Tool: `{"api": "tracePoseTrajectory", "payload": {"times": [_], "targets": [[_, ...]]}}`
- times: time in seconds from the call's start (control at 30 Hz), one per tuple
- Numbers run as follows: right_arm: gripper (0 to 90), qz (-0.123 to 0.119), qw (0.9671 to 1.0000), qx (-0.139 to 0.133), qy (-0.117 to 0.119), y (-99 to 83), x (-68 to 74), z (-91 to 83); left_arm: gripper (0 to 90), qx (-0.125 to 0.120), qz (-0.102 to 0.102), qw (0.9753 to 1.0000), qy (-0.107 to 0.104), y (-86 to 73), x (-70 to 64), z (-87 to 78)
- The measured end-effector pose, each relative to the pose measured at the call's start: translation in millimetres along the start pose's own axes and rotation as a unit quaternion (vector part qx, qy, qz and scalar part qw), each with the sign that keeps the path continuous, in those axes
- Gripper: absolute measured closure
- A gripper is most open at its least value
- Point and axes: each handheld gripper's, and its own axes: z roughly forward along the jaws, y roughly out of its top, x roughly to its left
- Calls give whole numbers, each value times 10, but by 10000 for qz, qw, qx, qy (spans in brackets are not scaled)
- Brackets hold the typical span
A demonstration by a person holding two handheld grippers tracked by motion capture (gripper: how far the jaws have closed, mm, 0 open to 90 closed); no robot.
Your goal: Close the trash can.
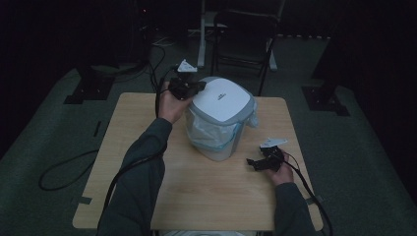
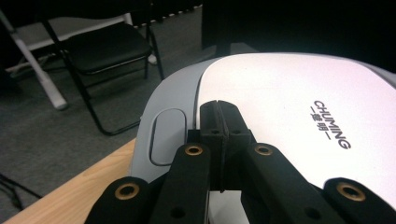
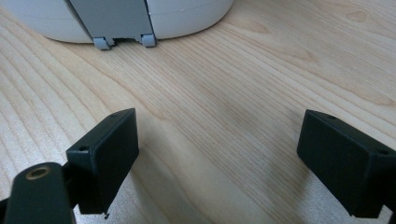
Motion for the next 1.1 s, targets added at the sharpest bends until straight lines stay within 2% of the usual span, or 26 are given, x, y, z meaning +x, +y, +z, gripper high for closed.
{"api": "tracePoseTrajectory", "payload": {"times": [0.07,0.13,0.27,0.37,0.4,0.73,0.83,1.1], "targets": [[119,-3,10000,-1,0,0,0,0,900,87,-77,9999,-57,-6,23,16],[118,-2,10000,0,-1,0,0,0,900,9,-138,9999,-69,-37,37,24],[119,-3,10000,1,0,0,0,0,900,27,-161,9998,79,-42,47,11],[119,-3,10000,-1,-1,0,0,0,900,-2,-202,9998,75,-43,67,-11],[119,0,10000,0,-1,0,0,0,886,-129,-291,9995,80,-45,93,-63],[119,-1,10000,0,-2,-1,1,0,817,-392,-350,9986,109,-103,211,-366],[119,-1,10000,0,-3,-1,1,-1,804,-469,-441,9979,108,-205,292,-483],[119,2,10000,0,-9,-1,2,-1,787,-551,-731,9957,139,-543,451,-642]]}}
